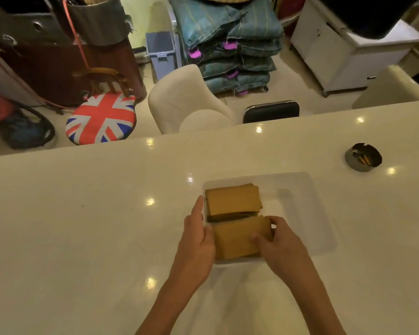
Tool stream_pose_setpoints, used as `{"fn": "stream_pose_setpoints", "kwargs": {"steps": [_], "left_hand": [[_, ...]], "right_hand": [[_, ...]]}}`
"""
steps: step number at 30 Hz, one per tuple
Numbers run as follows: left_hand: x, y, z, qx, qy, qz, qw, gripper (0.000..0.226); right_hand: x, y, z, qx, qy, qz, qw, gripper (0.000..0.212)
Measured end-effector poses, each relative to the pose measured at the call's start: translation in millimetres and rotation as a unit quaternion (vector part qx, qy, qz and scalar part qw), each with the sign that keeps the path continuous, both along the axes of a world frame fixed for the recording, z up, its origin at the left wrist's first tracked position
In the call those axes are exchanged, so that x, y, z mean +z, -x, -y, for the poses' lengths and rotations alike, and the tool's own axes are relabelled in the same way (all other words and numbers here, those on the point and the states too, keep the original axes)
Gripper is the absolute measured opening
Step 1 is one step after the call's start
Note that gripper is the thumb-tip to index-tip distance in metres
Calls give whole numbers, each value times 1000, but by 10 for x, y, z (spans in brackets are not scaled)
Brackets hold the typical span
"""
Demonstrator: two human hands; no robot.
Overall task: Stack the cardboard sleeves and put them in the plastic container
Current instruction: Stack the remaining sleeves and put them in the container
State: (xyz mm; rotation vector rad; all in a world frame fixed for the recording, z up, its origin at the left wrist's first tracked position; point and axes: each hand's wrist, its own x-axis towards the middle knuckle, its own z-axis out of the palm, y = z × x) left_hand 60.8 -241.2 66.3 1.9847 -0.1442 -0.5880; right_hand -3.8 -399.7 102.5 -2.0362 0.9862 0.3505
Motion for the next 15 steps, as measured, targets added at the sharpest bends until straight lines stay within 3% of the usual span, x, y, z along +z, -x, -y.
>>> {"fn": "stream_pose_setpoints", "kwargs": {"steps": [6,15], "left_hand": [[51,-7,5,-12,-8,3,1000,52],[106,-13,-55,-63,-12,-22,998,66]], "right_hand": [[-39,-46,-146,36,132,-50,989,48],[44,-55,12,84,102,-107,985,49]]}}
